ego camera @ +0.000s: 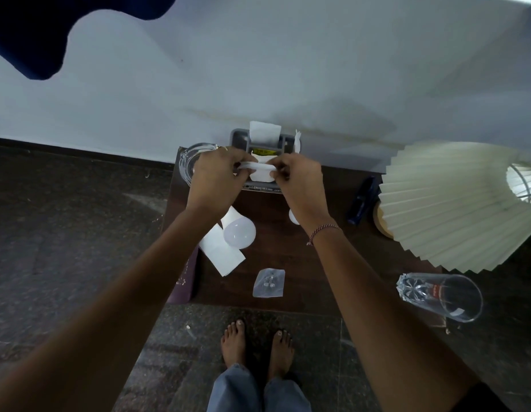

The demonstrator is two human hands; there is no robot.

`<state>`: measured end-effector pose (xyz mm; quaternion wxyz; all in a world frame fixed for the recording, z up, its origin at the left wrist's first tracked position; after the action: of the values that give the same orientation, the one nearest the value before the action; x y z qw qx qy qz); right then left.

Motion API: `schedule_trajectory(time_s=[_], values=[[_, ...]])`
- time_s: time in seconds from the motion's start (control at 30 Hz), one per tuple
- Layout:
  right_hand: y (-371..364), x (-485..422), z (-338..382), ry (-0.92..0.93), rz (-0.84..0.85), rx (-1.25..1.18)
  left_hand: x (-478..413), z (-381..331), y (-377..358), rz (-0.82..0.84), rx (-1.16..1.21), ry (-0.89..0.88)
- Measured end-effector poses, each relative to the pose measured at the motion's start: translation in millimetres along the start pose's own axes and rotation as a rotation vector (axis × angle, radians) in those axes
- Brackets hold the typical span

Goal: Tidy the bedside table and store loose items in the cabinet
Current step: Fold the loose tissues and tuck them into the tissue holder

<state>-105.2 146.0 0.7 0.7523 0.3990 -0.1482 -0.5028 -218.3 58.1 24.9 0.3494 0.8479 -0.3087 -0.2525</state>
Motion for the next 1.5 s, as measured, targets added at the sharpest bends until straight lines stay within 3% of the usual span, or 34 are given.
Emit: schedule_trajectory(time_s=[0.2,0.6,0.73,0.83,0.97,1.1,1.3,1.5], values=[[0.1,5.2,-1.3,0.027,-0.009,0.01,3.5,1.1,-3.6,0.047,0.047,0.029],[4.1,18.6,-4.4,-0.003,-0.072,-0.07,18.0,18.9,10.0,-0.04,0.062,0.143],[18.2,40.1,0.8,-0.051,-0.174,-0.135,30.4,29.8,28.1,-0.122,-0.056,0.225],[22.6,71.6,6.9,-0.175,-0.184,-0.258,38.1,43.6,30.2,-0.045,-0.185,0.278],[8.4,122.4,15.4,-0.46,-0.102,-0.399,45.7,69.2,23.4,0.117,-0.263,0.382],[-14.9,159.0,24.6,-0.622,0.062,-0.406,52.3,81.4,13.8,0.266,-0.287,0.399],[-44.0,178.0,41.2,-0.378,0.334,-0.18,58.2,82.8,7.7,0.436,-0.518,0.19],[-66.5,192.5,44.6,-0.301,0.519,0.063,60.3,85.8,-1.5,0.52,-0.616,0.088]])
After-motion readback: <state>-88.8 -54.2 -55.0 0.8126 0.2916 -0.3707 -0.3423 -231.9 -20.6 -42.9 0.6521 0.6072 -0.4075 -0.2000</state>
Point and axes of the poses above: each hand's wrist, its own x-axis away from the middle knuckle, its own y-axis out of the back of the hand, z = x × y, the point moved 4 cm from there along -x, towards the middle knuckle, and after that the axes turned 15 degrees about -z, right-handed, at the moved point
